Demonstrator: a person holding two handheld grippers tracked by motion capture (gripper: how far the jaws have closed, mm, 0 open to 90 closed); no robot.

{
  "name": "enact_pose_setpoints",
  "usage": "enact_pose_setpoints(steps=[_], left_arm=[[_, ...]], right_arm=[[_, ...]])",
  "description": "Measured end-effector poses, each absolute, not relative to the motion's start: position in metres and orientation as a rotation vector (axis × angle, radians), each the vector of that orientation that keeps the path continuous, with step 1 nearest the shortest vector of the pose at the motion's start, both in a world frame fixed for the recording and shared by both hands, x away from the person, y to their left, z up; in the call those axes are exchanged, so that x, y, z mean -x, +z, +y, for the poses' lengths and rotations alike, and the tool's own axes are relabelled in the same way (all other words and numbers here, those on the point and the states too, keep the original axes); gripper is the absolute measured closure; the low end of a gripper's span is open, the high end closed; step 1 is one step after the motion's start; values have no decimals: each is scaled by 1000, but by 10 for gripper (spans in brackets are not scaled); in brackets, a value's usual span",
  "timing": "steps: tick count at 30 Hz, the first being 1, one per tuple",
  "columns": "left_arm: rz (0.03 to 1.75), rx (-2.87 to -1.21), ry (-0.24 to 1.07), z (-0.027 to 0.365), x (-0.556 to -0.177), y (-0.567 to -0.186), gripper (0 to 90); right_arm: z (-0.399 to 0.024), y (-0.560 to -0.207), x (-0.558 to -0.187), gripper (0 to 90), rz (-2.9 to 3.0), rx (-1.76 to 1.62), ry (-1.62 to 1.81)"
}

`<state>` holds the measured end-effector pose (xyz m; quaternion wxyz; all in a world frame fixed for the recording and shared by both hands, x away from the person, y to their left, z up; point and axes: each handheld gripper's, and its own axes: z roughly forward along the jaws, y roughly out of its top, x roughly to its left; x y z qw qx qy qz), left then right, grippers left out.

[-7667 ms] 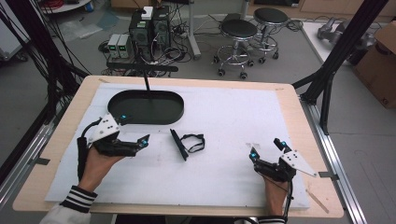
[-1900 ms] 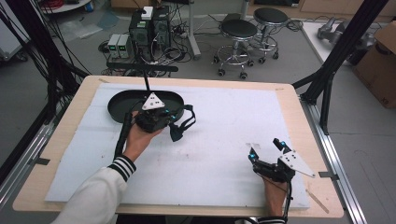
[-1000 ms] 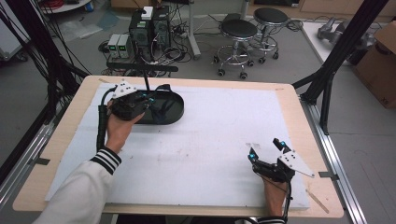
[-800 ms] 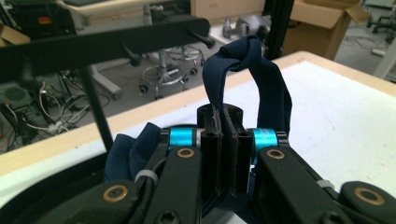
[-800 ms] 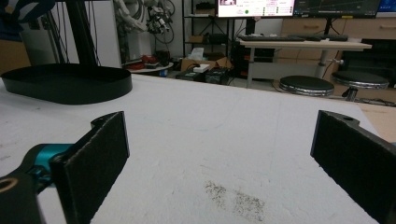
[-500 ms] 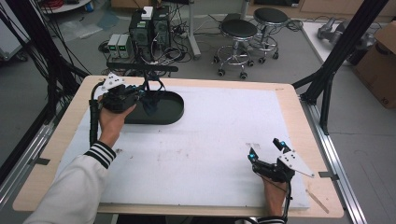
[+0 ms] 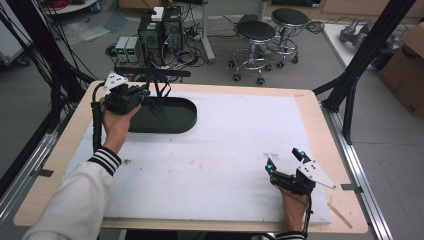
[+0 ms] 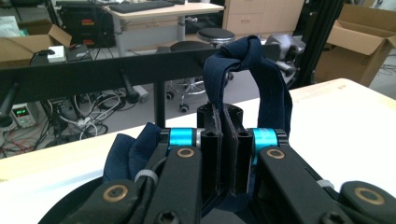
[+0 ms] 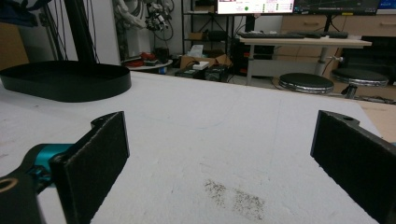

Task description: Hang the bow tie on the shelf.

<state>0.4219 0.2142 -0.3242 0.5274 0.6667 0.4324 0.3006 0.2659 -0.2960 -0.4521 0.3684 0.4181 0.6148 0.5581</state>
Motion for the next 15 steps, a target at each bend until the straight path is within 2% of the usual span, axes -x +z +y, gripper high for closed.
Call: enact_pose_setpoints(steps=[15], left_arm=[[1056,-1596,745,208,-448,-326,858]], right_arm=[[-296,-452,-266,33,1582,-1076,1435]])
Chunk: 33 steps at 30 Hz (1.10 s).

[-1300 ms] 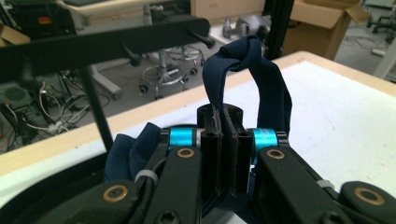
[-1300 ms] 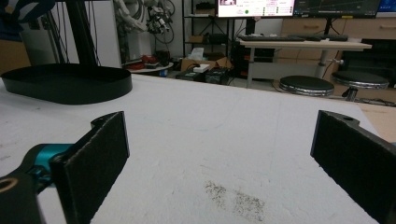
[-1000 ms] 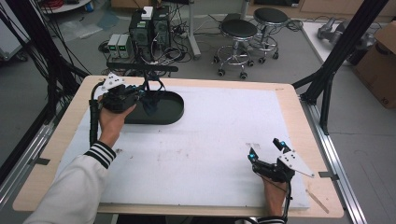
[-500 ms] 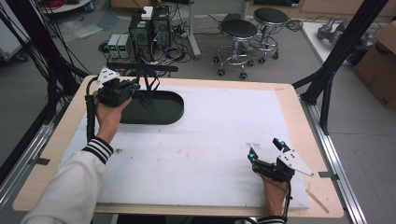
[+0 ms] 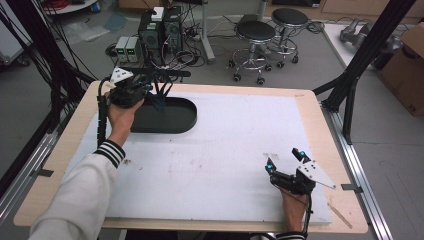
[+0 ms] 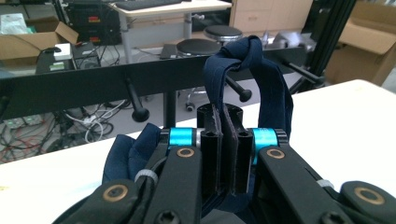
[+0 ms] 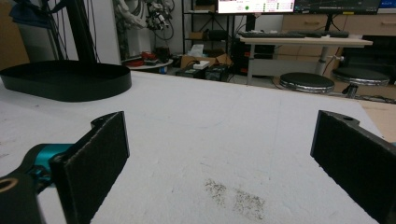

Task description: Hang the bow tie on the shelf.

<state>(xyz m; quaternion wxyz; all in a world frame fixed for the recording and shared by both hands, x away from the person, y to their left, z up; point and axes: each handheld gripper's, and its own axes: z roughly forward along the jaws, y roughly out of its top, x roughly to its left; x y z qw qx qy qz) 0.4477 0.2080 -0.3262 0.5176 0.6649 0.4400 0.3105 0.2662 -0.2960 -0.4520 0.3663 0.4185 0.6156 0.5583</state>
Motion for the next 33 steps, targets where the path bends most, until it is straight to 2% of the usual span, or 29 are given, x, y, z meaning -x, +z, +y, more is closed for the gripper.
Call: enact_pose_setpoints(steps=[24,33], left_arm=[[1125,-1667,765,198,-467,-358,852],[1134,-1661,768,201,-466,-366,814]], right_arm=[[-297,-452,-266,33,1580,-1068,1439],[-297,-452,-266,33,1580,-1063,1439]])
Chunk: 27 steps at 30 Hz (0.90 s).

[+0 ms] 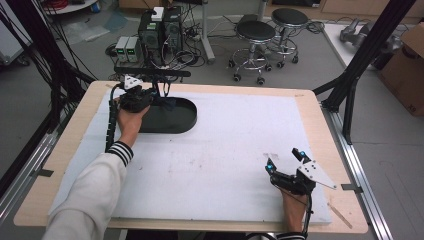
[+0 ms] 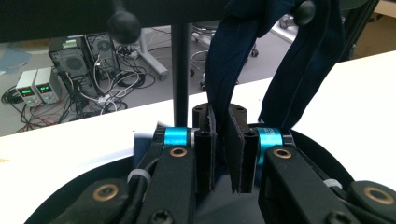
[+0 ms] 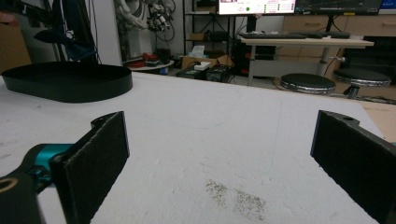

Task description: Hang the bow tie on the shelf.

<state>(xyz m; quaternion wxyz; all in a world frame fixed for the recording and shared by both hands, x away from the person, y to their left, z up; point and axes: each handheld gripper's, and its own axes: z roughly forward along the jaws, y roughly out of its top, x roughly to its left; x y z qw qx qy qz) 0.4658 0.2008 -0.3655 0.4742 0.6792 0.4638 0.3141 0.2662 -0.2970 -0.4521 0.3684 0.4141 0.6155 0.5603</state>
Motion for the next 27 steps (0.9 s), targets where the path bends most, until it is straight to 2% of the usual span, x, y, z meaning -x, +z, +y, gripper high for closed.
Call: enact_pose_setpoints(steps=[14,17,21,23,27], left_arm=[[1129,-1627,764,207,-469,-366,808],[1148,-1624,787,207,-471,-369,647],[1140,-1621,760,207,-471,-369,598],[1141,-1610,747,206,-470,-367,497],[1107,-1610,689,209,-464,-365,352]], right_arm=[[-297,-452,-265,33,1574,-1067,1447],[-297,-452,-266,33,1574,-1064,1447],[-297,-452,-266,33,1573,-1065,1448],[-297,-452,-265,33,1575,-1070,1448],[-297,-452,-266,33,1573,-1064,1447]])
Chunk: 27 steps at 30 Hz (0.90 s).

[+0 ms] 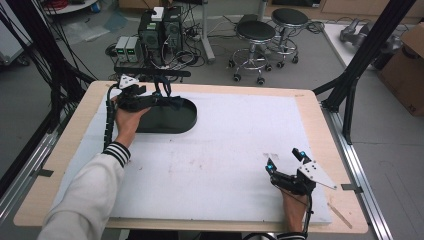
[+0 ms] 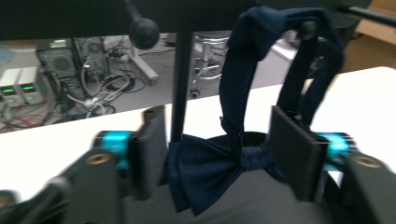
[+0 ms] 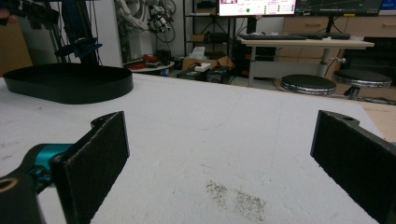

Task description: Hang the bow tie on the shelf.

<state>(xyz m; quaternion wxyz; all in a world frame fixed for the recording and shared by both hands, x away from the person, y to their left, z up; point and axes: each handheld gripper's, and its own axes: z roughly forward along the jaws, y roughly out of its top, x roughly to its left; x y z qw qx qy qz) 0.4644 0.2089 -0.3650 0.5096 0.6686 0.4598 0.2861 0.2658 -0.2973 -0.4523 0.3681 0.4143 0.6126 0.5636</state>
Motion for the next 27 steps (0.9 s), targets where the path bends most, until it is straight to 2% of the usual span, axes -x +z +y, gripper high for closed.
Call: enact_pose_setpoints(steps=[3,8,12,13,16,18,27], left_arm=[[1063,-1624,647,216,-454,-365,266],[976,-1604,585,236,-423,-370,226],[919,-1595,568,250,-397,-377,216],[878,-1559,575,262,-375,-385,216],[851,-1546,585,272,-359,-391,216],[823,-1529,617,287,-334,-405,216],[775,-1460,615,318,-286,-443,198]], right_arm=[[-297,-452,-266,33,1575,-1066,1449],[-297,-452,-266,33,1578,-1069,1448],[-297,-452,-266,33,1576,-1060,1440],[-297,-452,-266,33,1577,-1059,1440],[-297,-452,-266,33,1577,-1063,1442],[-297,-452,-266,33,1575,-1067,1440],[-294,-452,-266,33,1586,-1055,1417]])
